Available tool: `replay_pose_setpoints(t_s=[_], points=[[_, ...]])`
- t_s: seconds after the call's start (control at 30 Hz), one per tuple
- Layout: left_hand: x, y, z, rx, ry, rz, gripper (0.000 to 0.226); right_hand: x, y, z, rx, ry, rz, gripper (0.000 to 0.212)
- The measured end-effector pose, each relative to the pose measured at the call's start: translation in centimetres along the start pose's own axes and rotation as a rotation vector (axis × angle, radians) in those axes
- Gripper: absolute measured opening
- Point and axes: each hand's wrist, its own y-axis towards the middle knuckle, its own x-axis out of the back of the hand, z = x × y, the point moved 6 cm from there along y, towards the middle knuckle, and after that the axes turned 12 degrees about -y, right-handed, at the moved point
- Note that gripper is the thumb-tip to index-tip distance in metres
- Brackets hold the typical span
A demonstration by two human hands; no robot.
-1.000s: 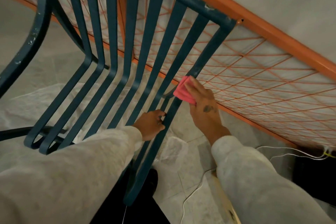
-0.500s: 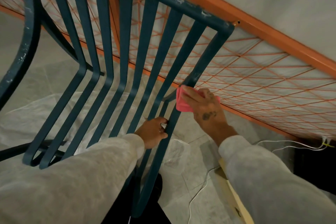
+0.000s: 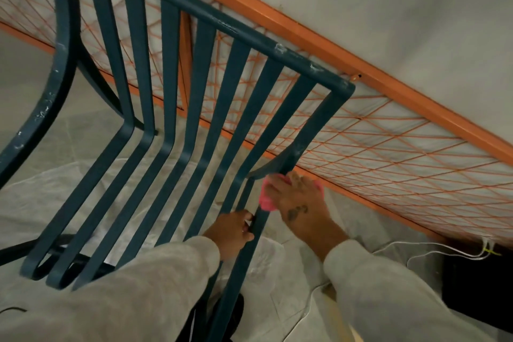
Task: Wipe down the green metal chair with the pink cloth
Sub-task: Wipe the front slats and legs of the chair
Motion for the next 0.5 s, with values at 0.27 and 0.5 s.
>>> replay_pose_setpoints(t_s=[0.27,0.5], points=[[0.3,-0.1,-0.1,-0.008,0.017,-0.009,0.031,4.0,1.9,-1.0,-0.219,-0.139,0.057,0.042],[-0.1,-0.2,0.2,-0.007,0.03,0.014,0.019,-1.0,1.7,4.9,-0.116,-0.1,0.268,0.031]])
